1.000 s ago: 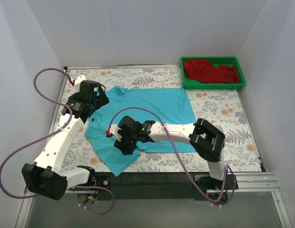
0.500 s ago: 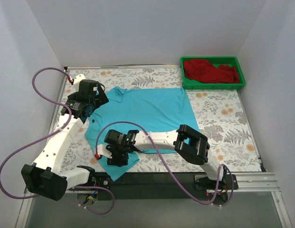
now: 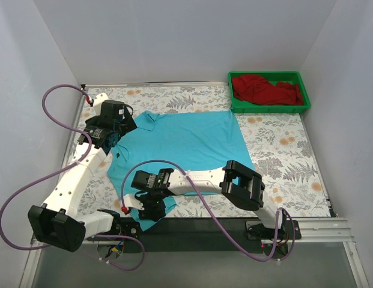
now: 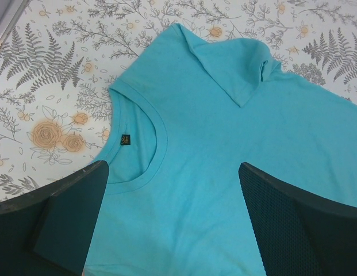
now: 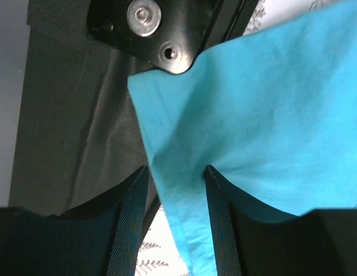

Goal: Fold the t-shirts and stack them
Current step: Flatten the tshirt out

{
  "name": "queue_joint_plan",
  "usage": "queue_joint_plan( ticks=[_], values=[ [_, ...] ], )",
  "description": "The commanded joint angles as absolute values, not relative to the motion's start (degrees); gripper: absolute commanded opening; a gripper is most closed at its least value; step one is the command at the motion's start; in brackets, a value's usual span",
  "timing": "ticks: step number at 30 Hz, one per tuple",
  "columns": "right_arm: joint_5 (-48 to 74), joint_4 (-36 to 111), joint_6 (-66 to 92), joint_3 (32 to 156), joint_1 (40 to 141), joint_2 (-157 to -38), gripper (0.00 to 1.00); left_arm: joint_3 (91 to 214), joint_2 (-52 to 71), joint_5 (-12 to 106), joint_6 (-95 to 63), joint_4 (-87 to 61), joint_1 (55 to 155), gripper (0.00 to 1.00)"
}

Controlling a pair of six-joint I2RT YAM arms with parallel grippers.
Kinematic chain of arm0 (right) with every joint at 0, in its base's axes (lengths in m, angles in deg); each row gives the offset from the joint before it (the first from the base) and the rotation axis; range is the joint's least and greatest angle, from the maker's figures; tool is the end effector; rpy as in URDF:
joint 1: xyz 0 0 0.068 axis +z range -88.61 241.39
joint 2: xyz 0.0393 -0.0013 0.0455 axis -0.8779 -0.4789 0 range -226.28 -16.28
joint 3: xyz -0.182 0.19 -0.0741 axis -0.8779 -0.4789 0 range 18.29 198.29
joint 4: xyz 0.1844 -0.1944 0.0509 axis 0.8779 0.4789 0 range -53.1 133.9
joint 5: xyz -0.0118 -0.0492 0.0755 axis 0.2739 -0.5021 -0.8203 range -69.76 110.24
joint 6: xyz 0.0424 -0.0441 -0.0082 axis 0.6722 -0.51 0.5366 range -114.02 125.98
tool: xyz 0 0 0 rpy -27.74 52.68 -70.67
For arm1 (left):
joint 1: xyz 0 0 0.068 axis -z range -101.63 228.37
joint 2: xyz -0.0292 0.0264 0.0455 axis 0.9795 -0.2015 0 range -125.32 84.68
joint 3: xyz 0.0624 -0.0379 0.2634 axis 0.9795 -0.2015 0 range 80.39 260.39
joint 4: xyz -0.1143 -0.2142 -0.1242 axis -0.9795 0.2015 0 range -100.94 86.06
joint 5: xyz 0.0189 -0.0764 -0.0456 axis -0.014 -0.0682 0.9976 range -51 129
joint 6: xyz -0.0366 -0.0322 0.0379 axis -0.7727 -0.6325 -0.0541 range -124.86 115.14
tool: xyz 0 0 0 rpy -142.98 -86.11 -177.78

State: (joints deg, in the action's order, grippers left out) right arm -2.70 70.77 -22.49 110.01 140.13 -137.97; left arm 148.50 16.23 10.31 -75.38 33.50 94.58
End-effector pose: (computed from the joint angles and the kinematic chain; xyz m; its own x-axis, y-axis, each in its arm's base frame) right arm 0.0726 0.4577 0.1572 0.2926 -0.7793 -0.5542 -0.9070 -0.4097 0.0973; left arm 0.2576 -0.0515 0.3371 -0.1477 -0.8182 -0.5556 -0.6652 0.4979 -0.5564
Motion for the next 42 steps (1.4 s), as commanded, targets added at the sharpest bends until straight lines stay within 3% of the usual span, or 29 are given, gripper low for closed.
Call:
queue_joint_plan(
  ticks=[1, 8, 12, 21, 27, 31, 33, 42],
  values=[
    [-3.85, 73.73, -21.54, 111.37, 138.56, -133.09, 0.44, 147.45, 14.46, 8.59, -74.47, 31.51, 94.19, 0.89],
    [2.29, 68.55, -11.7, 102.86, 122.84, -120.79, 0.47, 147.27, 4.64, 11.75, -73.15, 24.14, 92.7, 0.89],
    [7.57, 65.82, -5.63, 100.12, 108.72, -115.52, 0.48, 151.31, -3.9, 14.03, -73.58, 21.93, 91.47, 0.89],
    [12.59, 55.28, 6.85, 96.79, 88.21, -114.98, 0.48, 158.44, -16.48, 24.91, -84.47, 18.25, 89.62, 0.8],
    [10.48, 49.48, 7.83, 93.88, 83.28, -115.24, 0.48, 158.43, -21.05, 24.86, -79.23, 13.32, 92.6, 0.76],
    [8.99, 47.01, 8.09, 90.64, 82.04, -115.07, 0.48, 160.19, -24.56, 21.17, -73.25, 11.39, 94.8, 0.69],
    [8.46, 46.57, 8.18, 89.75, 81.69, -115.07, 0.48, 161.59, -26.67, 18.97, -70.52, 10.86, 96.12, 0.6],
    [7.32, 45.16, 7.83, 87.03, 80.11, -114.98, 0.48, 165.2, -32.3, 11.05, -62.17, 10.59, 97.71, 0.53]
  ],
)
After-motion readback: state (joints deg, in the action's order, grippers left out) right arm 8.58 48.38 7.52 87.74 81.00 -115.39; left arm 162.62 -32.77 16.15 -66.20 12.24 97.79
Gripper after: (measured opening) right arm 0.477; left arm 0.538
